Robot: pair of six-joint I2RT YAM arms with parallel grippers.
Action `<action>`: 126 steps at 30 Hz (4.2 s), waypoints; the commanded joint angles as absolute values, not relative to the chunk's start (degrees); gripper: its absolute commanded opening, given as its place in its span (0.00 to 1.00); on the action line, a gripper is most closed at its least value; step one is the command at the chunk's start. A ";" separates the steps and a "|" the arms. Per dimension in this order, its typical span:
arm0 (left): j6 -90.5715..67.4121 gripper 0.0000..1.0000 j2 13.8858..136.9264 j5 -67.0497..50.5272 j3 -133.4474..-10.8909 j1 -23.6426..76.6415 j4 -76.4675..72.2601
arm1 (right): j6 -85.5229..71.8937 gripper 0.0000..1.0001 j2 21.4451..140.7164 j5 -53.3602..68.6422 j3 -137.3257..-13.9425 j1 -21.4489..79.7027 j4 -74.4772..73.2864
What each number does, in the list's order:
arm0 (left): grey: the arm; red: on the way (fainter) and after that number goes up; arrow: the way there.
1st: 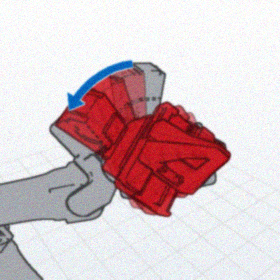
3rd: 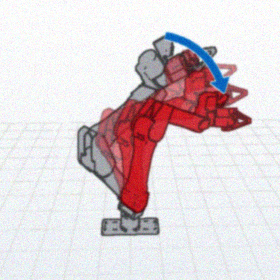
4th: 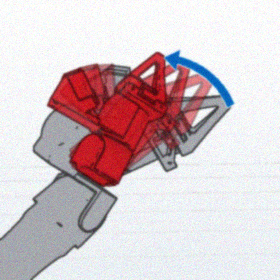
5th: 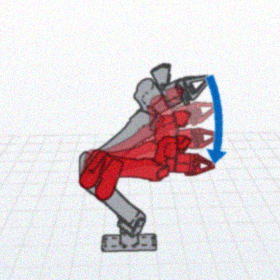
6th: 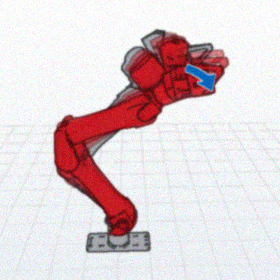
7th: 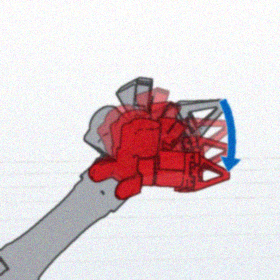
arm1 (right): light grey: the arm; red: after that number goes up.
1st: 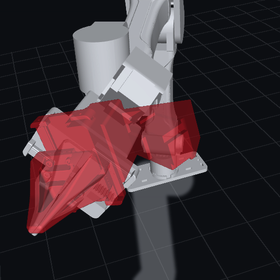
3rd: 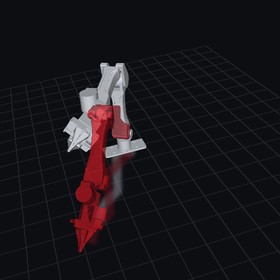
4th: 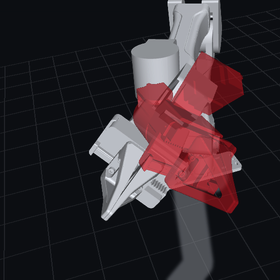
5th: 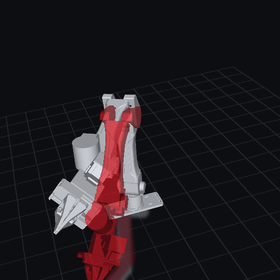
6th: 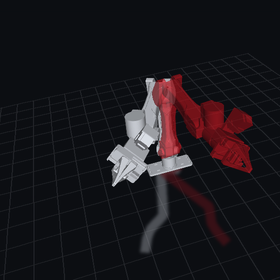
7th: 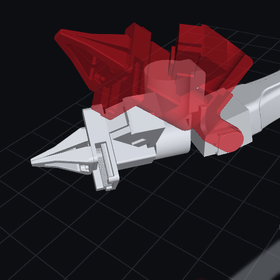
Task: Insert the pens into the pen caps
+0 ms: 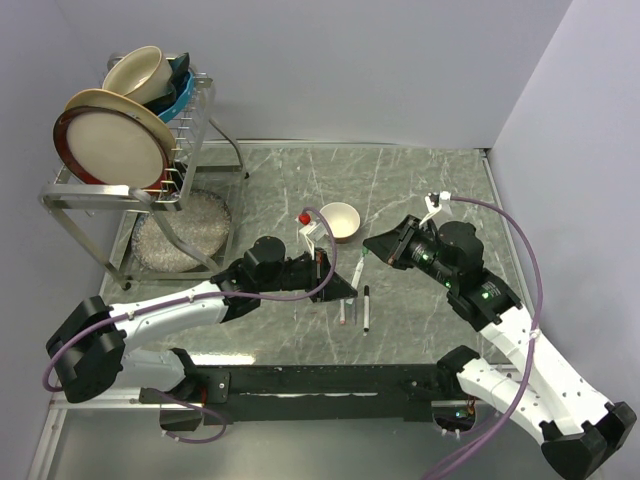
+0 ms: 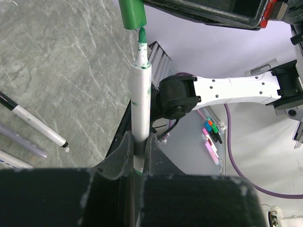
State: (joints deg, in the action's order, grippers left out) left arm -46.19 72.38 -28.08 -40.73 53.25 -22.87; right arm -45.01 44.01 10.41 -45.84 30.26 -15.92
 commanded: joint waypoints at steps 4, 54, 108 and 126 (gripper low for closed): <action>-45.79 0.01 72.51 -27.69 -41.31 53.35 -25.66 | -45.35 0.02 42.10 10.81 -46.49 31.20 -13.89; -38.77 0.01 55.64 -24.44 -43.86 52.91 -17.94 | -43.69 0.73 35.15 25.66 -49.21 37.79 -0.09; -35.25 0.01 47.11 -23.56 -44.38 53.00 -14.42 | -34.19 0.08 52.47 12.57 -62.85 55.63 -10.63; -30.68 0.01 51.06 -11.42 -48.51 52.48 -14.68 | -38.50 0.00 48.60 1.49 -53.00 63.89 -14.23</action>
State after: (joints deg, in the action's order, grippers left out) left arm -32.88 50.87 -24.03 -42.63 54.57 -5.56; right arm -35.40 49.08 -5.39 -56.45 59.59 -7.46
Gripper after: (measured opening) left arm 0.062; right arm 0.227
